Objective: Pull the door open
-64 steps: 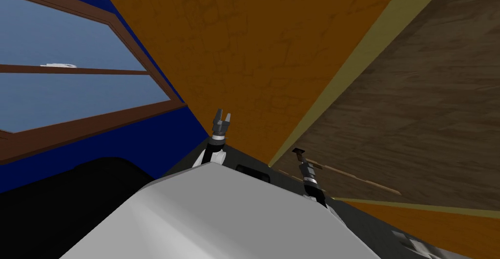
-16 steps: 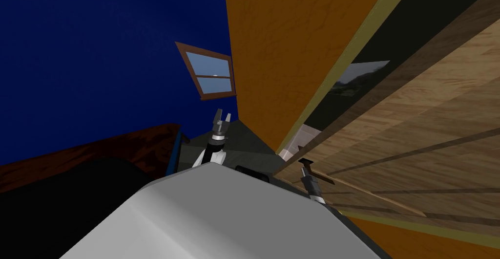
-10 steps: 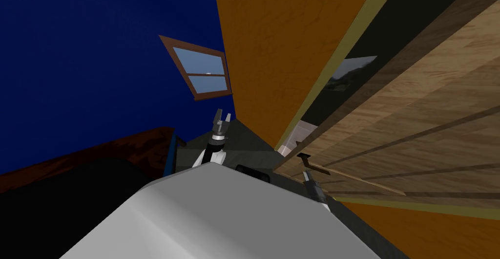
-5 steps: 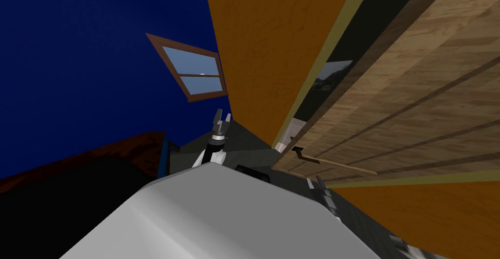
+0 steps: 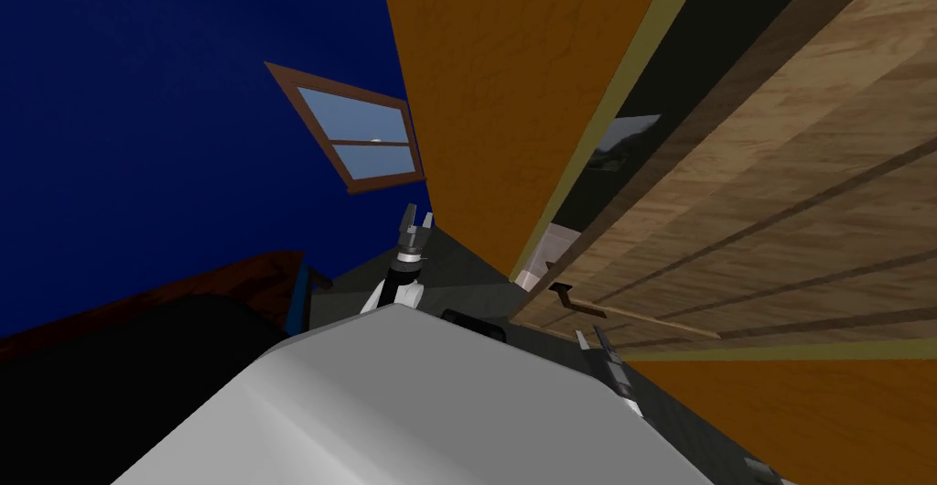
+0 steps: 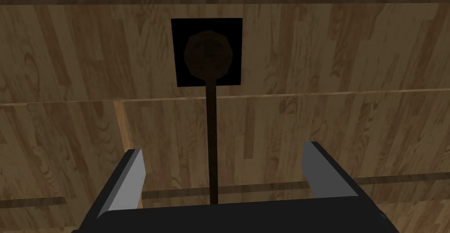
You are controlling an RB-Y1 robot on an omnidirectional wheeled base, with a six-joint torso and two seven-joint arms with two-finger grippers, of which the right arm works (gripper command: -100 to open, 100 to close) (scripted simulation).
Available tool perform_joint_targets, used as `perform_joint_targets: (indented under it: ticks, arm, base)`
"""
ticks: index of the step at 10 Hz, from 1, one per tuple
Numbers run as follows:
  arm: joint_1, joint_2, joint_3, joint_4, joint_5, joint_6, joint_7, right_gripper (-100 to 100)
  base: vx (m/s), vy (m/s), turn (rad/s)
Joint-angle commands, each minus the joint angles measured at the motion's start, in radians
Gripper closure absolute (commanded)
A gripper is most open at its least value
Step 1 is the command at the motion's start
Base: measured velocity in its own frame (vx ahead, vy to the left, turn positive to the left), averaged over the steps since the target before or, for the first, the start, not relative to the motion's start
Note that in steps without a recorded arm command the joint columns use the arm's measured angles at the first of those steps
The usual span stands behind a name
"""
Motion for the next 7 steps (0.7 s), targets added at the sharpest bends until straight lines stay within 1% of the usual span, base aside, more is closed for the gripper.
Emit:
perform_joint_targets:
  ticks: [1,2,3,4,7]
  arm:
    - [-0.011,0.001,-0.008,-0.016,-0.003,0.031,0.002,-100]
    - [-0.021,0.002,-0.011,-0.015,-0.004,0.043,0.003,-100]
    - [-0.014,0.001,-0.009,-0.019,-0.003,0.034,0.002,-100]
    - [-0.014,0.001,-0.009,-0.019,-0.003,0.034,0.002,100]
    - [-0.014,0.001,-0.009,-0.019,-0.003,0.034,0.002,100]
  base:
    - [0.225,-0.001,0.073]
    - [0.200,-0.019,0.058]
    - [0.085,-0.006,0.017]
    - [-0.005,0.001,-0.010]
    - [-0.025,-0.001,0.002]
